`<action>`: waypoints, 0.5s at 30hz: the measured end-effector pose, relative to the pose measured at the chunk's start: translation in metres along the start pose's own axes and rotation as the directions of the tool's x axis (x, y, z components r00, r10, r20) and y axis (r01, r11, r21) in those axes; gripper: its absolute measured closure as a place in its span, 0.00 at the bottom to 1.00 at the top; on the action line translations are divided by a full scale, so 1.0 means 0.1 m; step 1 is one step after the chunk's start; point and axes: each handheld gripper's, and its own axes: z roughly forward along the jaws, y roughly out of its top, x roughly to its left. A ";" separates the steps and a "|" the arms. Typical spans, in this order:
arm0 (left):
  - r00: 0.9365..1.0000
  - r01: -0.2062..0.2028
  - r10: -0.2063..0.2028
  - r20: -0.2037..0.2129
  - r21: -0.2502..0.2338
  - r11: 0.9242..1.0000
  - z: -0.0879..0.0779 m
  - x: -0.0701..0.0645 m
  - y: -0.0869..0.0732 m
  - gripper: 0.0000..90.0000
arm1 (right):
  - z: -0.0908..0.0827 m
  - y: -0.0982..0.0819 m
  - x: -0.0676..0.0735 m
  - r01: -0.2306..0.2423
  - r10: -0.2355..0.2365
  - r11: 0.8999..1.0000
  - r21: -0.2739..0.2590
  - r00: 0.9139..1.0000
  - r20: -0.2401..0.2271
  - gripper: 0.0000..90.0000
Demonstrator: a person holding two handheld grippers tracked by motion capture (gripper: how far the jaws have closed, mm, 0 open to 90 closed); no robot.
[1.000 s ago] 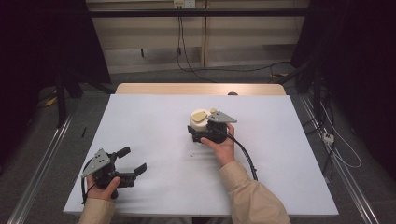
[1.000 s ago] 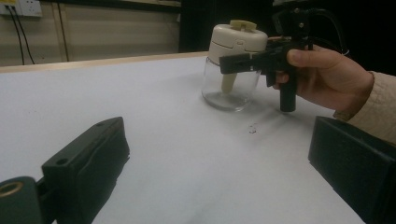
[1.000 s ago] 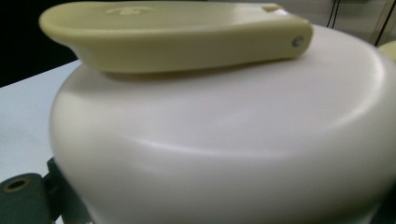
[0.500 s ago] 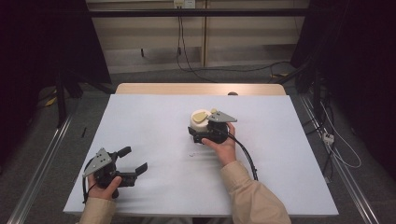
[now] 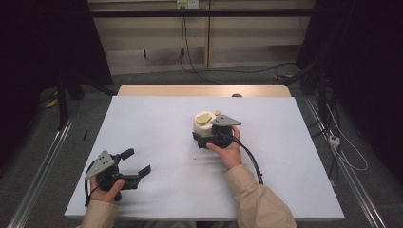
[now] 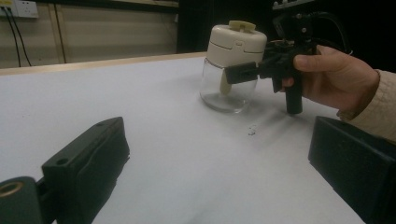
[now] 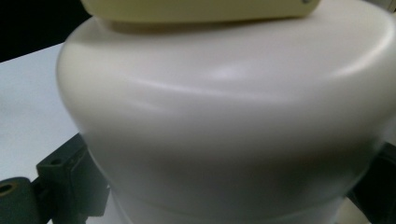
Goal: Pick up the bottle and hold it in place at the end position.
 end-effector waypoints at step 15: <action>1.000 0.001 -0.001 0.004 -0.001 1.000 0.00 -0.01 0.01 0.05 | -0.12 -0.04 -0.01 0.013 -0.013 1.000 0.023 1.000 -0.006 0.05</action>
